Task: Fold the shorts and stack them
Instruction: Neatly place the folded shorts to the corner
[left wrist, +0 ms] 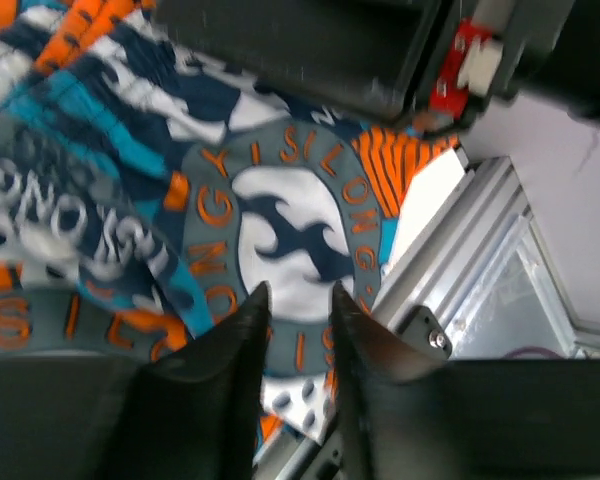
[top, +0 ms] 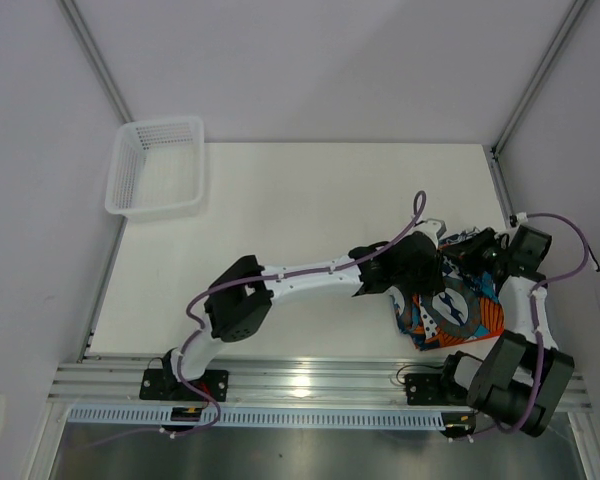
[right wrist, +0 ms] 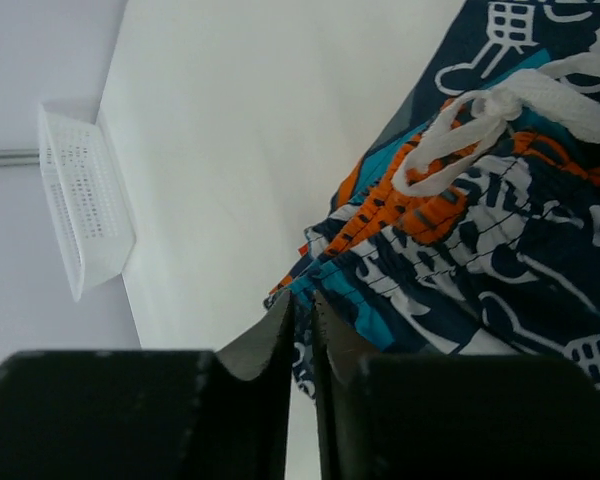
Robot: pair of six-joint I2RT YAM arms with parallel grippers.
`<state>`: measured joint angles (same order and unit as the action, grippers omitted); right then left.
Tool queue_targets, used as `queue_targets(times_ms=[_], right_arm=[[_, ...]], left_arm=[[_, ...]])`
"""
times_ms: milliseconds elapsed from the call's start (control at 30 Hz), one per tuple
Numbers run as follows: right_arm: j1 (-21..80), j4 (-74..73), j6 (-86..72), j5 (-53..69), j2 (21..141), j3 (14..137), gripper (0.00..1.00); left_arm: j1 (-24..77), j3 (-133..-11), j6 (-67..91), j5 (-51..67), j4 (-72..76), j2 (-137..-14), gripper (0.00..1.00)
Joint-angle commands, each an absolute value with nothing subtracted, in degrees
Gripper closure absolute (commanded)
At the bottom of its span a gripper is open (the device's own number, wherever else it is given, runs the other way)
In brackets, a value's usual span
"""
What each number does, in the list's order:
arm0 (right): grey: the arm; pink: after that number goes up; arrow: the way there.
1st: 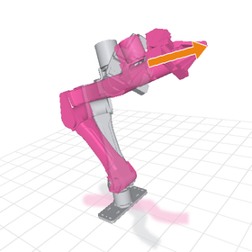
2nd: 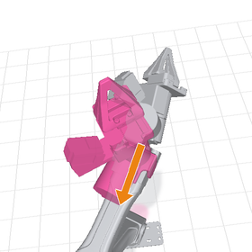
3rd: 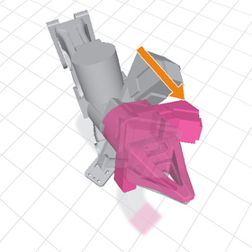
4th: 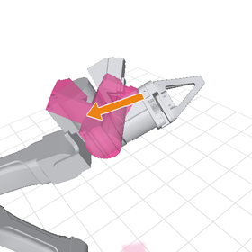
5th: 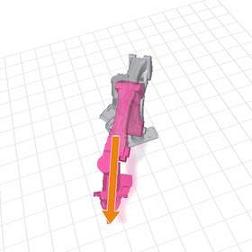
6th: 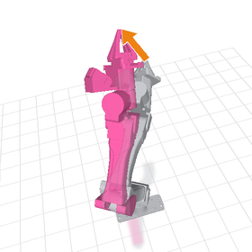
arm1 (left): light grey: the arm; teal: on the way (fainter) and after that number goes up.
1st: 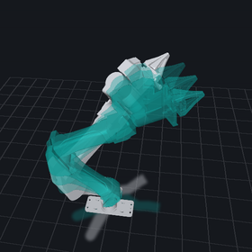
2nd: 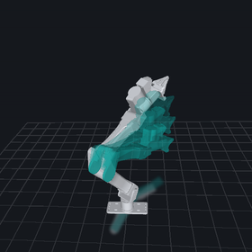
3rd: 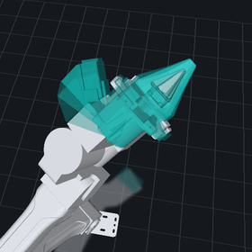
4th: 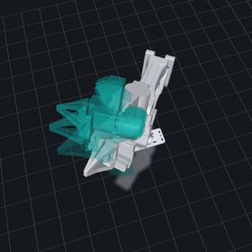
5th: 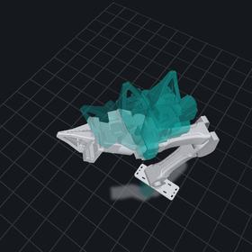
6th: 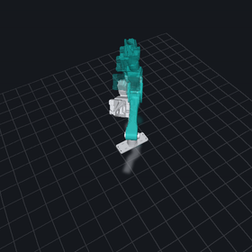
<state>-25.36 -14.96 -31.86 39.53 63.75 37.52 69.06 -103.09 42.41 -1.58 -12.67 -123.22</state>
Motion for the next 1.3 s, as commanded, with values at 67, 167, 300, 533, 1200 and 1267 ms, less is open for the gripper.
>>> queue_targets(times_ms=[67,167,300,533,1200,1267], right_arm=[[-25.58,-8.10,-30.59,37.80,70.21,37.00,0.89],[-25.58,-5.28,-31.02,35.69,75.29,36.83,0.94],[-25.58,-2.12,-32.08,33.14,82.94,37.26,1.00],[-24.61,2.46,-34.89,30.06,87.54,37.70,1.00],[-13.30,-14.76,-26.28,31.03,59.62,51.94,0.01],[-10.39,-15.29,-25.58,28.93,56.97,52.03,0.00]], left_arm=[[65.40,-108.46,43.50,2.73,-11.69,-129.28,0.74],[64.34,-106.62,44.91,1.59,-12.65,-130.43,0.82],[63.11,-100.05,47.37,0.26,-10.73,-129.47,0.91],[62.67,-98.87,46.67,1.31,-7.82,-129.99,0.96],[61.44,-83.17,38.94,-7.03,-14.85,-97.15,0.27],[59.86,-79.64,38.59,-7.47,-16.34,-94.23,0.25]])
